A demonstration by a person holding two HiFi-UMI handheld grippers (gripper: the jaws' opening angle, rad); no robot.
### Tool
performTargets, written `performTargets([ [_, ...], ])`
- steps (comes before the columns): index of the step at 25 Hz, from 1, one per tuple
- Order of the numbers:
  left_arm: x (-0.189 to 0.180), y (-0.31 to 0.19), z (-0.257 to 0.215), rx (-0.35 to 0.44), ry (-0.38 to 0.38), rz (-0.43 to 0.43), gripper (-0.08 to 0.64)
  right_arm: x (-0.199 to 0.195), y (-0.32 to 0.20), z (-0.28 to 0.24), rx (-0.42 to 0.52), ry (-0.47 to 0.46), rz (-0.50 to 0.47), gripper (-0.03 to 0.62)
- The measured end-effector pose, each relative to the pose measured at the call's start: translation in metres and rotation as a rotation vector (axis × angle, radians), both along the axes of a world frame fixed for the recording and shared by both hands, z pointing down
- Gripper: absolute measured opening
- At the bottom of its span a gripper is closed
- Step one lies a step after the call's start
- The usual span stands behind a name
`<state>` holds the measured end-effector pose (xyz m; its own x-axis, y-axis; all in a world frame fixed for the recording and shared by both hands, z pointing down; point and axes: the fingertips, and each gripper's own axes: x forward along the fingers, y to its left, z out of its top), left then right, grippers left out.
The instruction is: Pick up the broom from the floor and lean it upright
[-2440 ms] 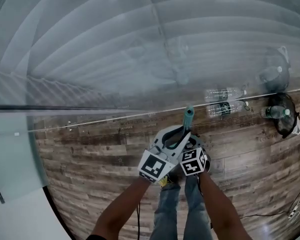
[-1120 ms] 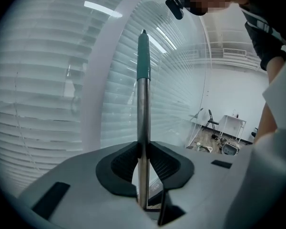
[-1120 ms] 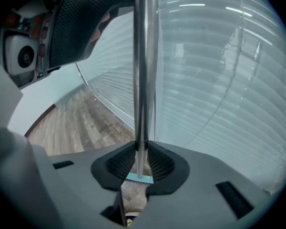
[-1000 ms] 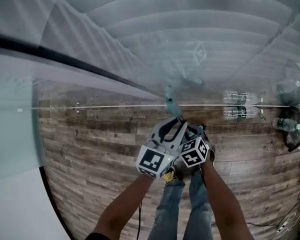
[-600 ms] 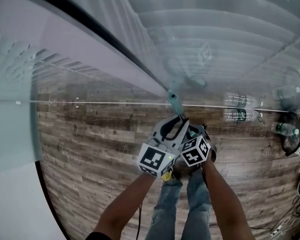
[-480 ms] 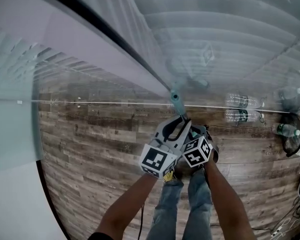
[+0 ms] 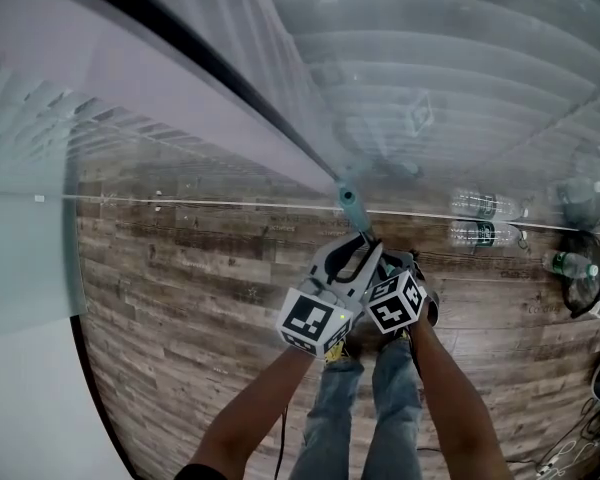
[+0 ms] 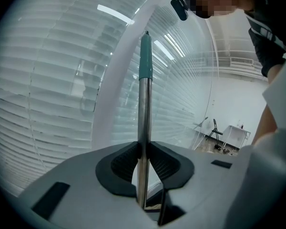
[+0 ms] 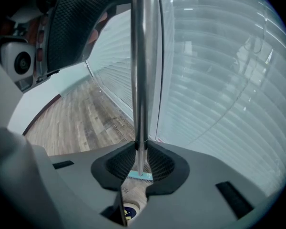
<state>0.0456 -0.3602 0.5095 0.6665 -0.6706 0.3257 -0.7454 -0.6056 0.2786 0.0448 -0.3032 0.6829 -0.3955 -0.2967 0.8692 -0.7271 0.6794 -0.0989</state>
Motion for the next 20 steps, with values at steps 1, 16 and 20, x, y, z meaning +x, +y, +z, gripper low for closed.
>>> performTargets([
  [1,-0.001,-0.001,0.000,0.001,-0.002,0.000,0.089,-0.001,-0.001,0.000,0.004,-0.001,-0.003,0.083],
  [16,-0.009,-0.001,0.008,-0.004,-0.013,-0.020,0.089,-0.014,-0.003,0.007,0.020,-0.023,-0.021,0.086],
  [20,-0.011,0.000,0.010,-0.006,-0.015,-0.022,0.089,-0.014,-0.002,0.007,0.051,-0.002,-0.031,0.089],
])
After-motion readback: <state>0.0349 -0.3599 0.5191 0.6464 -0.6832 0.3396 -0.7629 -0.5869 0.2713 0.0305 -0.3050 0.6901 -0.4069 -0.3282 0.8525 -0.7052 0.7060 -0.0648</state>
